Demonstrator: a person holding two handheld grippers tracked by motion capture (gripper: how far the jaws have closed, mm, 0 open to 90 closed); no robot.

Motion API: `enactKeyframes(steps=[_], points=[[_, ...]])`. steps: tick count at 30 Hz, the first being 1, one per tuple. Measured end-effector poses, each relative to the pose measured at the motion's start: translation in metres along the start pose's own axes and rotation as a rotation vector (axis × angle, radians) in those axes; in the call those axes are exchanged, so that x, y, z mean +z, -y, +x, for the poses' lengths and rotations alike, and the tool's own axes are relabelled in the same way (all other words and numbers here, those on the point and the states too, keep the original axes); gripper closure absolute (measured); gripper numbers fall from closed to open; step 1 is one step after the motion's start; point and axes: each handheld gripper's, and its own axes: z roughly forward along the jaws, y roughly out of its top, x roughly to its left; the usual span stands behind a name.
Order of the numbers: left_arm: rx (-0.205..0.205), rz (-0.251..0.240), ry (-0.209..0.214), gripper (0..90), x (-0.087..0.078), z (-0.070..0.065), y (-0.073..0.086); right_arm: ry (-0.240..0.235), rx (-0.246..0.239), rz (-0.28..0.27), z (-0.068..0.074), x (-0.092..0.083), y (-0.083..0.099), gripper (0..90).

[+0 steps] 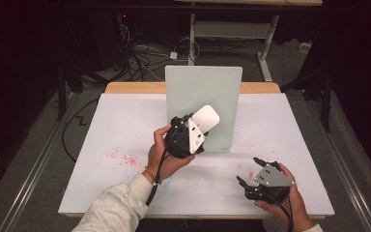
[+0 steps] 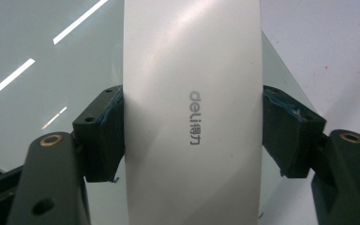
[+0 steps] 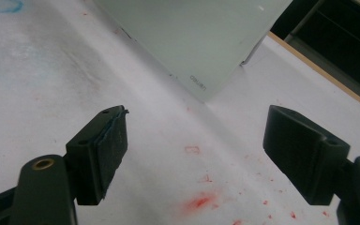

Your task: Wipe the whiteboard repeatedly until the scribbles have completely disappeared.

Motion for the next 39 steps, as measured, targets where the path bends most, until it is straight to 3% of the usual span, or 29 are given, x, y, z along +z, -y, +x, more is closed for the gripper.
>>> enactKeyframes(steps=[5, 16, 20, 39], points=[[0.01, 0.01, 0.013, 29.2, -0.006, 0.004, 0.003, -0.001, 0.0, 0.0, 0.0, 0.0, 0.0, 22.9], [-0.033, 0.014, 0.07, 29.2, -0.023, 0.021, 0.022, 0.018, 0.01, -0.012, -0.001, -0.002, -0.001, 22.4], [-0.037, 0.017, 0.07, 29.2, -0.03, 0.025, 0.029, 0.021, 0.012, -0.017, -0.002, -0.002, -0.001, 22.4], [-0.028, 0.066, 0.124, 29.1, -0.046, 0.028, 0.066, 0.03, 0.016, -0.027, -0.005, -0.004, -0.002, 22.5]])
